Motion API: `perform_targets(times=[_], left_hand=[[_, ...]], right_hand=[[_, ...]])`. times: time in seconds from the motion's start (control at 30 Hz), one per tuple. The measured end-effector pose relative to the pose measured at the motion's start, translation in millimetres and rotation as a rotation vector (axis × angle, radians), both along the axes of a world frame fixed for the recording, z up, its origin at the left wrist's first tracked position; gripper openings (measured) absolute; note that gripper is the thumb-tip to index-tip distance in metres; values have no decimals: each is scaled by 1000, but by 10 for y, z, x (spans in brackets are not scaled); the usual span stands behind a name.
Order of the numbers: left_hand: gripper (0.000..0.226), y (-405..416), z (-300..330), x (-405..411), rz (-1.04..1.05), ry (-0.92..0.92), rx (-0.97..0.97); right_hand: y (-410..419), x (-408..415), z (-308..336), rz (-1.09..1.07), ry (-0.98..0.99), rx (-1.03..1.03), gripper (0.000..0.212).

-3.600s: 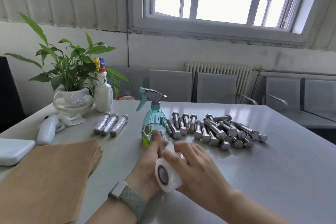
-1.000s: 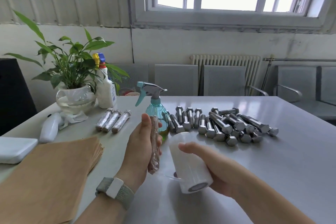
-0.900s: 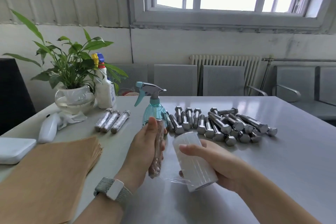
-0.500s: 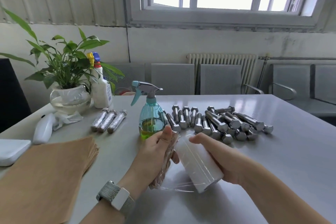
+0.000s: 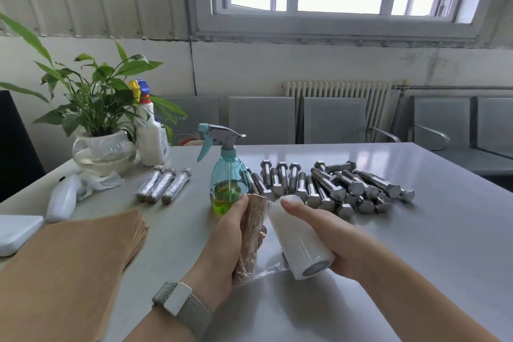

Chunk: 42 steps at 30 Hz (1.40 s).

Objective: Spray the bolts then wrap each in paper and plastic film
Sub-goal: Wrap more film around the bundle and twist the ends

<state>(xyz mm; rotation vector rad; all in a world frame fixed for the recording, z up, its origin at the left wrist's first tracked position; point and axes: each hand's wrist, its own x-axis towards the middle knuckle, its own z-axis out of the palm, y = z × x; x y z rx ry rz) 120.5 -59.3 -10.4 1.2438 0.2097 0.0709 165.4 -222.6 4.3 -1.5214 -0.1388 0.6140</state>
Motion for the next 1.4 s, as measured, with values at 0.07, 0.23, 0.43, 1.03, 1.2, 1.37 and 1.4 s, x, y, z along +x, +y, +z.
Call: perform_targets(times=[0.07, 0.23, 0.43, 1.03, 1.2, 1.37, 1.4], left_hand=[[43, 0, 18, -16, -27, 25, -100], [45, -3, 50, -26, -95, 16, -335], [41, -57, -25, 25, -31, -94, -316], [53, -160, -118, -44, 21, -160, -307], [56, -164, -86, 11, 132, -252, -43], [52, -23, -52, 43, 111, -297, -47], [50, -16, -50, 50, 111, -299, -39]], right_hand=[[36, -32, -11, -6, 35, 63, 64], [117, -120, -33, -7, 93, 205, 63], [281, -239, -95, -149, 63, 256, 67], [422, -339, -226, -309, -368, -25, 79], [367, -285, -195, -231, -241, 101, 66], [247, -239, -133, -31, 17, 265, 64], [254, -236, -133, -39, -23, 262, 59]])
